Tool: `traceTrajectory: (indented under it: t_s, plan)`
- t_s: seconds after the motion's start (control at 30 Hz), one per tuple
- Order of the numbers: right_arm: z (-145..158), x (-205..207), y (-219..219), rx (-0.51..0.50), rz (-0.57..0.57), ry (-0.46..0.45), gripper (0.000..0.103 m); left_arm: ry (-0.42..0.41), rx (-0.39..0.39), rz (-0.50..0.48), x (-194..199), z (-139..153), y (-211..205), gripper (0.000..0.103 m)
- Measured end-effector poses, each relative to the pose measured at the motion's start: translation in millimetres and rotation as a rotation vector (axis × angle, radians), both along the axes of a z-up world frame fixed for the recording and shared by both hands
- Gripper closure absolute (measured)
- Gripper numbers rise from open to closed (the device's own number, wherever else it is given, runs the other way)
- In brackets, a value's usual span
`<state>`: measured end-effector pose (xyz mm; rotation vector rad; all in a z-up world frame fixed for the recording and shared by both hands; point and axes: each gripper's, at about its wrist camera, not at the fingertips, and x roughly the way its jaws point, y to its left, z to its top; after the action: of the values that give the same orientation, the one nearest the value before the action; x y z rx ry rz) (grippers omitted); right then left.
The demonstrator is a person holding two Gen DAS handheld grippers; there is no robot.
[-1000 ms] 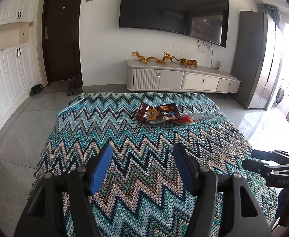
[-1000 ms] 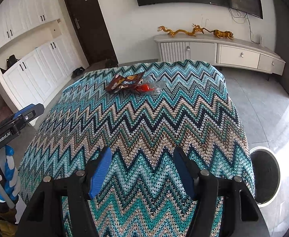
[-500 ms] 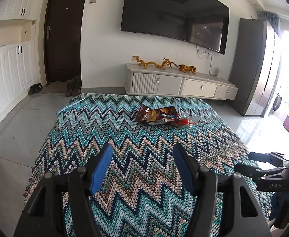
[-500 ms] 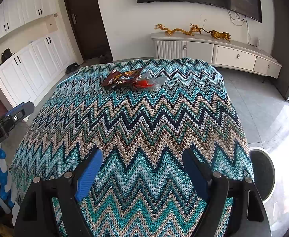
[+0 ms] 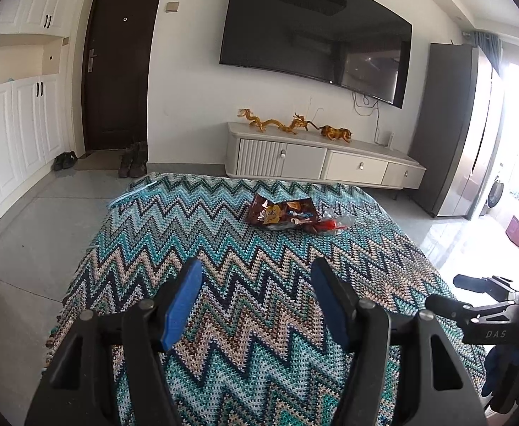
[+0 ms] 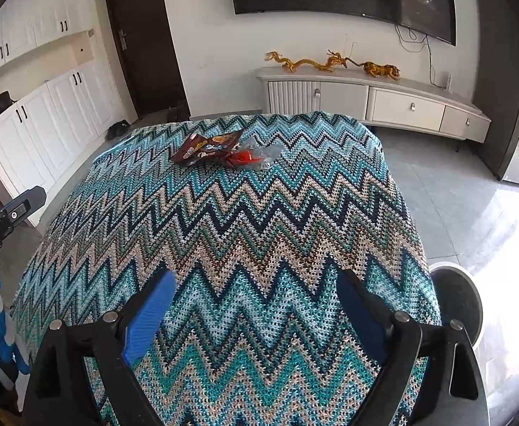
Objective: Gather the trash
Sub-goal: 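Bring both open tools toward the brown chip bag on the table, then grasp the brown chip bag with the left tool while the right tool grasps the clear red wrapper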
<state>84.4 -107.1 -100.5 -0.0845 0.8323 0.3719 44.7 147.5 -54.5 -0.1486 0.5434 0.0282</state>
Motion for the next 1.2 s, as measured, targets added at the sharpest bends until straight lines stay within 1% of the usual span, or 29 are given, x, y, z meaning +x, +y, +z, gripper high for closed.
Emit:
traceTrajectory:
  t_s: [0.1,0.17,0.23,0.33,0.5,0.63,0.7,0.87,0.97,1.07,1.13,1.2]
  plan:
    - [5.3,-4.9,0.5,0.002,0.008,-0.024,0.002,0.013,0.019,-0.004,-2.4,-0.2,0.1,0.041]
    - [8.4,-6.9,0.5,0.006,0.016,-0.039,0.000,0.048,0.040,-0.011,1.1,-2.3,1.0,0.041]
    - [10.8,-8.0,0.5,0.012,0.028,-0.051,0.000,0.079,0.041,-0.026,6.2,-5.5,4.1,0.041]
    - [10.2,-5.6,1.5,0.016,0.052,-0.043,0.000,0.094,0.054,-0.054,13.0,-9.6,7.3,0.041]
    - [3.2,9.0,8.7,0.010,0.103,-0.012,0.000,0.148,0.073,-0.144,41.9,-18.9,8.4,0.041]
    - [-2.3,31.8,14.4,0.020,0.141,0.001,0.000,0.193,0.096,-0.252,77.8,-27.2,2.6,0.041]
    - [-4.9,48.5,18.2,0.018,0.171,0.002,0.005,0.209,0.110,-0.297,96.6,-31.5,-2.3,0.041]
    - [-12.8,91.7,24.8,0.008,0.230,-0.001,0.011,0.226,0.152,-0.392,146.2,-39.9,-18.9,0.041]
    - [-17.8,117.2,27.8,0.008,0.258,-0.005,0.012,0.241,0.175,-0.431,174.8,-47.6,-27.4,0.041]
    - [-23.6,144.9,31.7,0.011,0.293,-0.010,0.013,0.269,0.191,-0.454,201.1,-58.2,-27.4,0.041]
    - [-27.2,157.7,35.2,0.009,0.316,-0.011,0.013,0.284,0.202,-0.460,214.4,-64.0,-26.7,0.041]
    - [-32.9,170.4,41.8,-0.004,0.352,-0.017,0.013,0.283,0.222,-0.479,223.5,-67.3,-29.0,0.041]
